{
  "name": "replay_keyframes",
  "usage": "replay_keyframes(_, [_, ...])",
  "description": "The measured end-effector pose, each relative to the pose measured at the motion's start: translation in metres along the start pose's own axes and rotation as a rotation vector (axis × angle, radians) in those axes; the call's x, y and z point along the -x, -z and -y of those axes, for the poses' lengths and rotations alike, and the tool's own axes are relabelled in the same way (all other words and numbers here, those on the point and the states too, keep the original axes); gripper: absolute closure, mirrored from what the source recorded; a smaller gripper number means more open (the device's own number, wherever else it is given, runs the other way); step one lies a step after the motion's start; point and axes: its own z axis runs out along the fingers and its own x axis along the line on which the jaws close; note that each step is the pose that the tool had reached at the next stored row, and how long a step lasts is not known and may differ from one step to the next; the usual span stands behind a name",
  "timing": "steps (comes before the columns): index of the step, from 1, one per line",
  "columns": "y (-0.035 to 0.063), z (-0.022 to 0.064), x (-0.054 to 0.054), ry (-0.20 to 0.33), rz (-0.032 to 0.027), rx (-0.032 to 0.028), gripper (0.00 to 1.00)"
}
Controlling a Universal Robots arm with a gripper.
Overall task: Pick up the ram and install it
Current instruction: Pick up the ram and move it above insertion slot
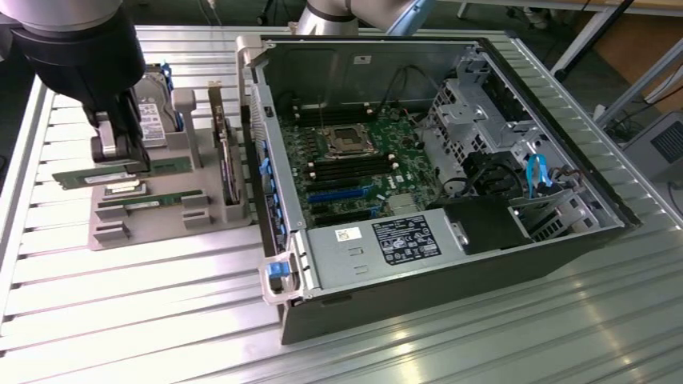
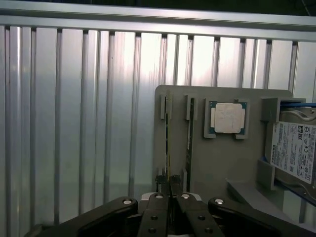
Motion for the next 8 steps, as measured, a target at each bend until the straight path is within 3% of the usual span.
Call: replay_keyframes(8, [0.0099, 0.0000, -0.0001, 0.000, 0.0000, 0.0000, 0.88])
